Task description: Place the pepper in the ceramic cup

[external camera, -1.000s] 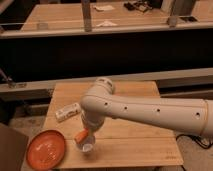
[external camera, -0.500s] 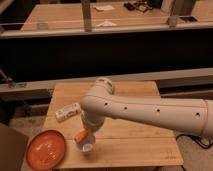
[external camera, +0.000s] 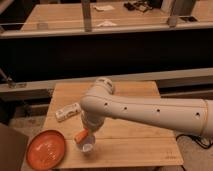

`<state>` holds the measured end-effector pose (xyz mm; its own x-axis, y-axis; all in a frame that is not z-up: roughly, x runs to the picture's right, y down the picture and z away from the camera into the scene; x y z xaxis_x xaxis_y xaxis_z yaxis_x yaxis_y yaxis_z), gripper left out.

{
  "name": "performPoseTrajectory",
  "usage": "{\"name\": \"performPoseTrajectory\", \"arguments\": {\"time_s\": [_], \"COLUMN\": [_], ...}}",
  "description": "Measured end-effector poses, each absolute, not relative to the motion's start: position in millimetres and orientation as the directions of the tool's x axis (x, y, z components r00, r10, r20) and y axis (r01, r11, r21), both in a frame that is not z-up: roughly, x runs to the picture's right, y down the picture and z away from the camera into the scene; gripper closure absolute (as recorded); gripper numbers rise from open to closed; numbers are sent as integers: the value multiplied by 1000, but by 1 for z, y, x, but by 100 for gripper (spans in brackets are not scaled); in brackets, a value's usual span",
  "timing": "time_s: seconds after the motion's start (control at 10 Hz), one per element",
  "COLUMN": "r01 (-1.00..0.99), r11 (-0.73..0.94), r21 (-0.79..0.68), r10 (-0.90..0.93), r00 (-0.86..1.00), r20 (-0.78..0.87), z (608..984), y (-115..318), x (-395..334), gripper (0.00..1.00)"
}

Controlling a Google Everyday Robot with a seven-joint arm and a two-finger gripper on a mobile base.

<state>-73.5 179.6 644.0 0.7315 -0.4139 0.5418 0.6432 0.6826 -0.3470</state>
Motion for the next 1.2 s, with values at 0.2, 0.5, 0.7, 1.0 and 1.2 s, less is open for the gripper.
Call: {"name": "performPoseTrajectory", "arguments": {"time_s": [0.2,0.5,0.7,1.0,1.2], "r01": [643,642,642,641,641], "r11": [683,683,683,684,684], "r21": [-348,-348,-348,-348,-348], "r10": [-414,-413,-413,-412,-412], "r00": [732,733,733,733,733], "r20": [541,541,541,541,541], "z": [644,644,645,645,645], "y": [180,180,180,181,181], "x": [-73,-74,-74,-74,-74], "gripper": [80,80,80,81,84]}}
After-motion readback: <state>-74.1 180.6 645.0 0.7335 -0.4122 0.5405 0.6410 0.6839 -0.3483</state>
